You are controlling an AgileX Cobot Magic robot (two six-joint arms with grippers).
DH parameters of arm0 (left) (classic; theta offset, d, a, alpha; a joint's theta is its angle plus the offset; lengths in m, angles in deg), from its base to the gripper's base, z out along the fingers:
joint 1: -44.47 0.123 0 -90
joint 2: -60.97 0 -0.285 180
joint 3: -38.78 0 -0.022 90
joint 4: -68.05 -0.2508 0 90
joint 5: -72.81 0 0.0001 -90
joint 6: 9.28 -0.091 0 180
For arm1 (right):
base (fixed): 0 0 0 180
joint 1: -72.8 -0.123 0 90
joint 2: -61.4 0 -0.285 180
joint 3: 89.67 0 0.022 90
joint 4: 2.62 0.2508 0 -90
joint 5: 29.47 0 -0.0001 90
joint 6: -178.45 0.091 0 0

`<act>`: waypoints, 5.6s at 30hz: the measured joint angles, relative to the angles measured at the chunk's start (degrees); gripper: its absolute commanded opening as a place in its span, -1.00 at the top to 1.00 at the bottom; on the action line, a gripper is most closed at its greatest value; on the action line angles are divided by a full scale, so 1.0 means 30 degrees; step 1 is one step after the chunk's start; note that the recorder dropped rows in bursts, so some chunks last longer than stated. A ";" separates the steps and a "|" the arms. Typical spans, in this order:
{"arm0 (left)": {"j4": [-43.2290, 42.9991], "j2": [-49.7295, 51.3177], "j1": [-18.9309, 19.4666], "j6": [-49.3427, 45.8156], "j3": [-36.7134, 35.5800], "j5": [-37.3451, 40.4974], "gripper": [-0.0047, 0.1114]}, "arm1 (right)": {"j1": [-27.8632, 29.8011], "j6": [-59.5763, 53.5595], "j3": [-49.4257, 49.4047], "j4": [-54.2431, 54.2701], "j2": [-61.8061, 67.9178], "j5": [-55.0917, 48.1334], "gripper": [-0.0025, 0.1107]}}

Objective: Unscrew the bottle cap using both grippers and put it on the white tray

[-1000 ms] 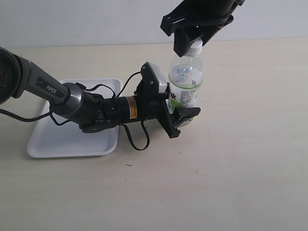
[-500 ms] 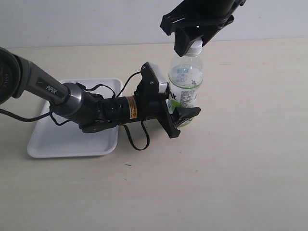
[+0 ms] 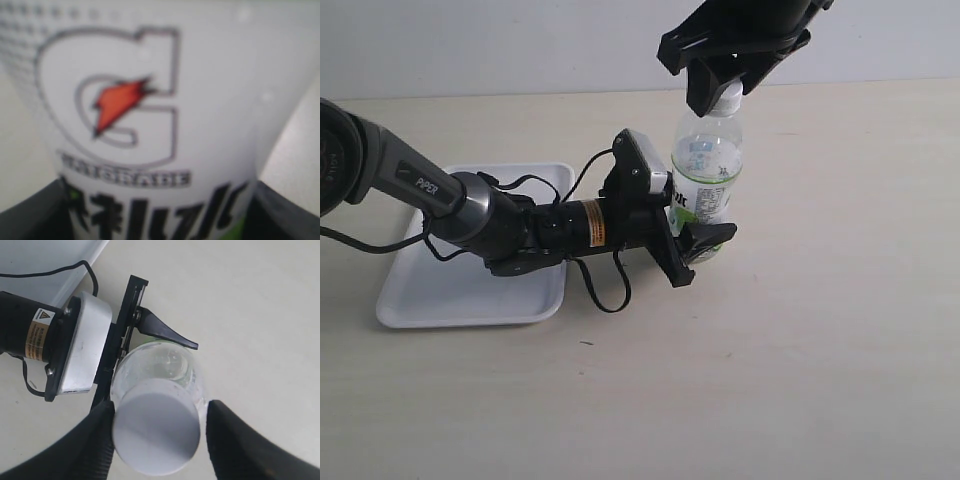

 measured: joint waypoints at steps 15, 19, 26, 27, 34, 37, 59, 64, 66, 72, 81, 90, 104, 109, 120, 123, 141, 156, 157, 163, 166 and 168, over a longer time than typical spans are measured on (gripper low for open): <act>0.0000 0.0000 0.0000 0.0000 0.0000 0.0000 0.92 | 0.0000 0.0043 0.0000 -0.0029 -0.0333 0.0000 0.13; 0.0000 0.0000 0.0000 0.0000 0.0000 0.0000 0.92 | 0.0000 0.0074 0.0000 -0.0029 -0.0333 0.0000 0.43; 0.0000 0.0000 0.0000 0.0000 0.0000 0.0000 0.92 | 0.0000 0.0074 0.0000 0.0123 -0.0333 0.0000 0.96; 0.0000 0.0000 0.0000 0.0000 0.0000 0.0000 0.92 | 0.0000 0.0074 0.0000 0.0123 -0.0333 0.0000 0.96; 0.0000 0.0000 0.0000 0.0000 0.0000 0.0000 0.92 | 0.0000 -0.1657 0.0000 0.0223 -0.0333 0.0000 0.96; 0.0000 0.0000 0.0000 0.0000 0.0000 0.0000 0.92 | 0.0000 -0.3122 0.0000 0.0269 -0.0333 0.0000 0.96; 0.0000 0.0000 0.0000 0.0000 0.0000 0.0000 0.92 | 0.0000 -1.8149 0.0000 0.0348 -0.0333 -0.0039 0.96; 0.0000 0.0000 0.0000 0.0000 0.0000 0.0000 0.92 | 0.0000 -2.2137 0.0075 0.0273 -0.0333 -0.0084 0.96; 0.0000 0.0000 0.0000 0.0000 0.0000 0.0000 0.92 | 0.0000 -2.3985 0.0103 0.0273 -0.0333 -0.0084 0.96; 0.0000 0.0000 0.0000 0.0000 0.0000 0.0038 0.92 | 0.0000 -2.8735 0.0103 0.0273 -0.0406 -0.0084 0.96; 0.0000 0.0000 0.0000 0.0235 0.0000 0.0038 0.92 | 0.0000 -3.3571 0.0103 0.0273 -0.0473 0.0003 0.96; 0.0110 0.0000 0.0042 0.0315 0.0000 0.0038 0.92 | 0.0000 -3.6297 0.0150 0.0237 -0.0542 0.0048 0.96; 0.0043 0.0000 0.0042 0.0161 0.0000 0.0038 0.92 | 0.0000 -3.1517 0.0150 0.0237 -0.0541 0.0048 -0.31; 0.0043 0.0000 0.0042 0.0161 0.0000 0.0038 0.92 | 0.0000 -2.2663 0.0150 0.0237 -0.1036 0.0048 -0.31; -0.0038 0.0000 0.0042 -0.0390 0.0000 -0.0029 0.92 | 0.0000 0.0524 0.0150 0.0237 -0.1114 0.0121 -0.31; -0.0076 0.0000 0.0042 -0.0390 0.0000 -0.0029 0.92 | 0.0000 0.3131 0.0150 0.0237 -0.1114 0.0160 -0.31; -0.0340 -0.0039 0.0042 -0.0404 0.0000 -0.0072 0.92 | 0.0000 0.3983 0.1198 0.0273 0.0627 0.0037 -0.27; -0.0340 -0.0039 0.0042 -0.0404 0.0000 -0.0072 0.92 | 0.0000 0.3542 0.1935 0.0273 0.0639 0.0037 -0.18; -0.0340 -0.0039 0.0042 -0.0404 0.0000 -0.0072 0.92 | 0.0000 0.3448 0.1935 0.0273 0.0639 0.0037 -0.18; -0.0340 -0.0039 0.0042 -0.0404 0.0000 -0.0072 0.92 | 0.0000 0.3130 0.1710 0.0273 0.0612 0.0037 -0.18; -0.0340 -0.0039 0.0042 -0.0404 0.0000 -0.0072 0.92 | 0.0000 0.3130 0.1025 0.0273 0.0474 0.0037 -0.18; -0.0340 -0.0039 0.0042 -0.0404 0.0000 -0.0072 0.92 | 0.0000 0.3130 0.0698 0.0234 0.0339 -0.0045 -0.18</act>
